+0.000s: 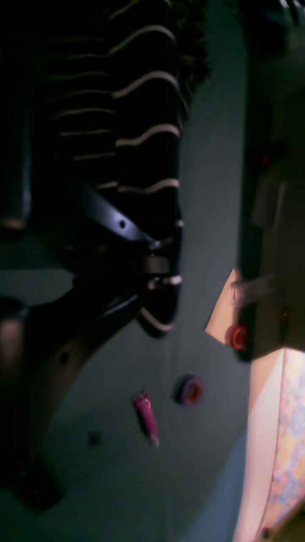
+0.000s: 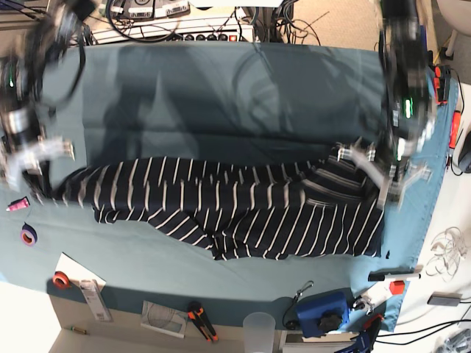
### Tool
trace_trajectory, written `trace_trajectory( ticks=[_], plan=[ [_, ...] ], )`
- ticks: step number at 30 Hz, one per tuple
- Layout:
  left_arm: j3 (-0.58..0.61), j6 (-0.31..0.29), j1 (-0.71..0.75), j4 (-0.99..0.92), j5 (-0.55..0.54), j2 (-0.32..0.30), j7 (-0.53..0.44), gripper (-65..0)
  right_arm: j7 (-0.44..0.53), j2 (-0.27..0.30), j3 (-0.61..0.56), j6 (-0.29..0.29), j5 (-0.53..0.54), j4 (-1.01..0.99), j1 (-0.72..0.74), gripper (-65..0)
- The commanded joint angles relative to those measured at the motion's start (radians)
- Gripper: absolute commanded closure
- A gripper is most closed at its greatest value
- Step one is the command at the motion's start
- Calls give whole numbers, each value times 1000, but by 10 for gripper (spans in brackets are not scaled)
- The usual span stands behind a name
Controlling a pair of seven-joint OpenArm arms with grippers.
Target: Layout the t-shirt on the table in an organized manner, then fold the t-shirt properly
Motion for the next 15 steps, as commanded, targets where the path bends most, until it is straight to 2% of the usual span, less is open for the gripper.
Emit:
trace_trajectory(
  ticks=[1,4,7,12,15],
  plan=[
    [-6,6,-55,-19,-2,-11,-33,0,59,37,-33,-12,-11,-45,56,0],
    [-6,7,-176,-109,-1,-11,-52,0,150,89,-156,-40,-63,-243,198,0],
    [-6,7,-311,-198,-1,-11,-63,0,195,127,-252,-66,-108,-414,372,0],
    [-6,5,-600,-429,-1,-11,-102,0,297,131,-323,-75,-181,-669,697,0],
    [-6,-34,-783,-577,-1,-11,-101,0,304,131,-327,-74,-181,-780,875,0]
  ],
)
